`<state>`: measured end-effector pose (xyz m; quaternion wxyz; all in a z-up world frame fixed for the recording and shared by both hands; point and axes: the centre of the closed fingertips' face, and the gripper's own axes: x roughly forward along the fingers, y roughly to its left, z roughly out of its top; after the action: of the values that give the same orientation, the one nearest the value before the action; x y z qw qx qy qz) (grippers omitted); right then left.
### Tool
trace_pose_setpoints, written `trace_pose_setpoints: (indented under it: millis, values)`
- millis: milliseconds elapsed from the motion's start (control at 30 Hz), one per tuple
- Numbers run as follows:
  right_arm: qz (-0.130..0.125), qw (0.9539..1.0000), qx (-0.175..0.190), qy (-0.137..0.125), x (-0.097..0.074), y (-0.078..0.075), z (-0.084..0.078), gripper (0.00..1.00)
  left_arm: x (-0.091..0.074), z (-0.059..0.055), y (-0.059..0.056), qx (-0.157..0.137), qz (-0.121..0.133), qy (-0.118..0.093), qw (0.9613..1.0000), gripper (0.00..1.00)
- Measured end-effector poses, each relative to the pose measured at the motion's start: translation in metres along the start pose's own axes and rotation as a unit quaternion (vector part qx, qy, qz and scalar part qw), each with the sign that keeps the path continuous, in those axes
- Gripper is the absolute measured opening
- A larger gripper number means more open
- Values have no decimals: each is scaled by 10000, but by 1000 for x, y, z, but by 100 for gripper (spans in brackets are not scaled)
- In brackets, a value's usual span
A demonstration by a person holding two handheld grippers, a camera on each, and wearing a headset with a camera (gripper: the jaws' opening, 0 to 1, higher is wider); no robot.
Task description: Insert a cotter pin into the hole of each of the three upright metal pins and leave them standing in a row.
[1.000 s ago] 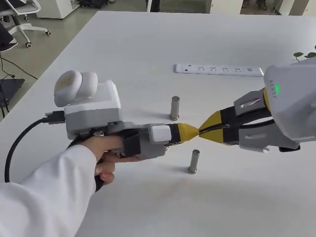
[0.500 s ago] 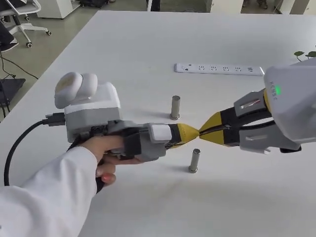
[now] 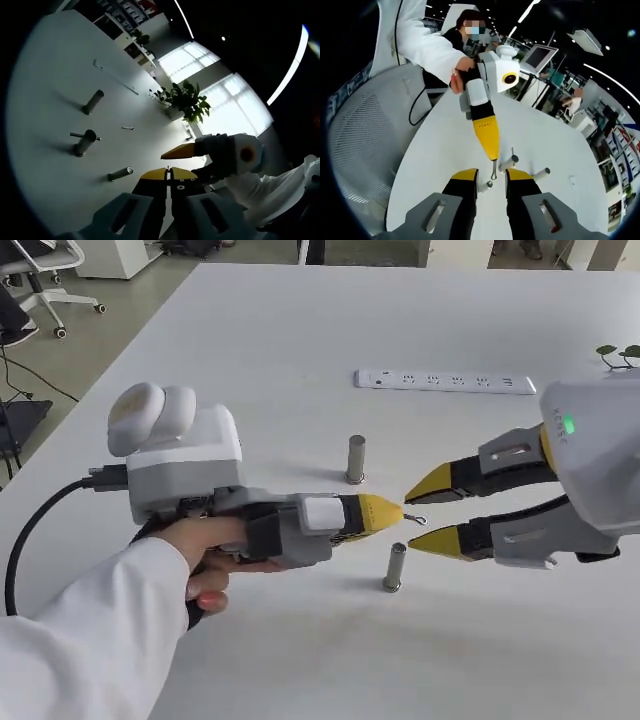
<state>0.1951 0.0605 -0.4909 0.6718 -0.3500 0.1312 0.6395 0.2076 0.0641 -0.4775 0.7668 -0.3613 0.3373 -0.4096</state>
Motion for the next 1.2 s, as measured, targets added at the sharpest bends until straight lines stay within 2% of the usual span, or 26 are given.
trace_pose_setpoints:
  millis: [67,100,167,200,267,300,367,433,500,600,733,800,833,900,933,967,1033,1067,1133,1167,1200]
  values:
    - [238,9987,432,-158,-1,3,-1,19,0,0,-6,321,-93,51,9994,0]
    - [230,9982,520,-210,-2,2,0,18,-1,1,-7,507,-94,82,9986,0]
    - [365,9946,906,-362,-4,5,3,17,-1,0,-14,877,-181,153,9959,0]
    - [319,9937,989,-427,-5,2,4,17,-2,0,-17,1108,-218,192,9934,0]
    - [382,9921,1094,-487,-7,0,1,15,-2,1,-23,1379,-303,210,9898,0]
    - [351,9920,1109,-487,-7,2,6,14,-3,1,-27,1463,-369,229,9883,0]
    - [424,9913,1146,-487,-8,5,6,12,-3,0,-31,1476,-436,260,9877,0]
    - [580,9869,1365,-632,-9,11,9,7,-3,-4,-30,1709,-399,429,9836,0]
    - [621,9857,1420,-659,-9,13,8,1,-3,-7,-31,1875,-410,519,9800,0]
    - [709,9841,1485,-667,-10,18,7,0,-2,-12,-32,2115,-447,604,9745,0]
    - [808,9831,1508,-645,-10,25,6,0,-2,-16,-30,2226,-464,700,9713,0]
    - [861,9823,1541,-635,-10,27,6,0,-3,-20,-28,2429,-474,806,9655,0]
    - [865,9823,1538,-634,-9,28,6,0,-3,-21,-28,2481,-468,824,9641,0]
    - [932,9806,1592,-657,-10,31,7,0,-3,-24,-25,2673,-437,952,9579,0]
    - [947,9796,1630,-701,-10,31,8,0,-4,-27,-22,2876,-401,1040,9512,0]
    - [968,9789,1654,-712,-10,32,9,0,-4,-28,-23,2891,-419,1042,9507,0]
    - [1019,9780,1672,-718,-11,34,10,0,-5,-27,-24,2823,-476,1019,9527,0]
    - [1032,9781,1660,-722,-11,35,11,0,-5,-27,-25,2883,-504,1009,9509,0]
    - [1072,9782,1634,-699,-11,37,11,0,-6,-28,-25,3140,-563,998,9425,0]
    - [1092,9787,1603,-669,-11,38,11,0,-6,-29,-25,3344,-584,995,9353,0]
    - [1114,9787,1594,-651,-11,39,11,0,-6,-30,-26,3407,-595,1013,9328,0]
